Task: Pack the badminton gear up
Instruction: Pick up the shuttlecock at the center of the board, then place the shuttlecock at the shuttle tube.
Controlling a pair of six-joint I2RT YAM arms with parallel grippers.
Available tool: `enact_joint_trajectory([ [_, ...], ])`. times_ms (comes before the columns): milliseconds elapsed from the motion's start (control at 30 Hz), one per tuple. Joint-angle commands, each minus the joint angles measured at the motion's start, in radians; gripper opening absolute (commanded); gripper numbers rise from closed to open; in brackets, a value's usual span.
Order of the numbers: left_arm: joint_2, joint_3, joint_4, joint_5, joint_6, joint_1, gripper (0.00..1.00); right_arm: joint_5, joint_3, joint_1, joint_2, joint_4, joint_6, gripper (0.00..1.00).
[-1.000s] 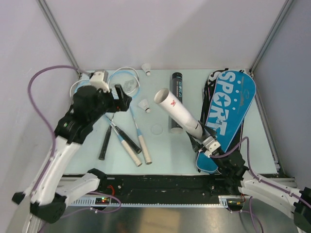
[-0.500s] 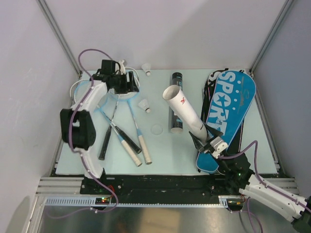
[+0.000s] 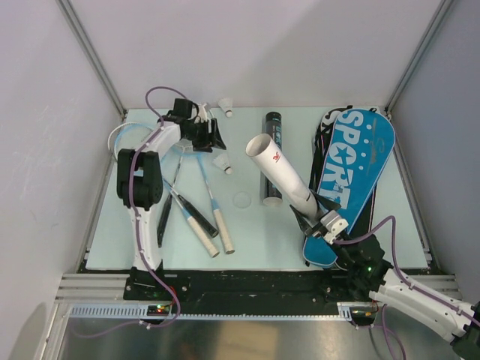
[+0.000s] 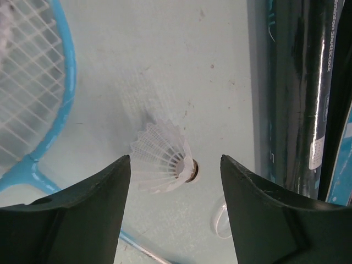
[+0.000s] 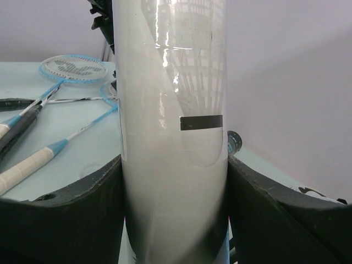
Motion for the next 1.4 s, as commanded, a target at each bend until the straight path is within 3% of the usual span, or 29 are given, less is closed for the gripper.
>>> enact_joint_trajectory([
  [0, 0.028, -0.013, 0.013, 0.068, 0.015, -0.022, 0.68, 0.01, 0.063, 0.007, 0.015, 0.079, -0.015, 0.36],
  [100, 0.042, -0.024, 0.014, 0.084, 0.026, -0.033, 0.58, 0.015, 0.062, 0.007, 0.012, 0.066, -0.014, 0.36],
  [400, -0.052, -0.076, 0.014, 0.067, 0.009, -0.04, 0.03, 0.026, 0.062, 0.008, -0.014, 0.033, -0.004, 0.35],
  [767, -0.37, -0.163, 0.013, 0.046, -0.117, -0.04, 0.0, -0.008, 0.075, 0.01, -0.001, -0.027, 0.022, 0.36],
  [1067, -0.719, -0.197, 0.013, -0.004, -0.179, -0.048, 0.0, -0.028, 0.115, 0.02, 0.091, -0.146, 0.013, 0.37],
  [1367, -1.072, -0.33, 0.012, -0.002, -0.189, -0.07, 0.0, -0.049, 0.136, 0.048, 0.154, -0.194, -0.017, 0.38],
])
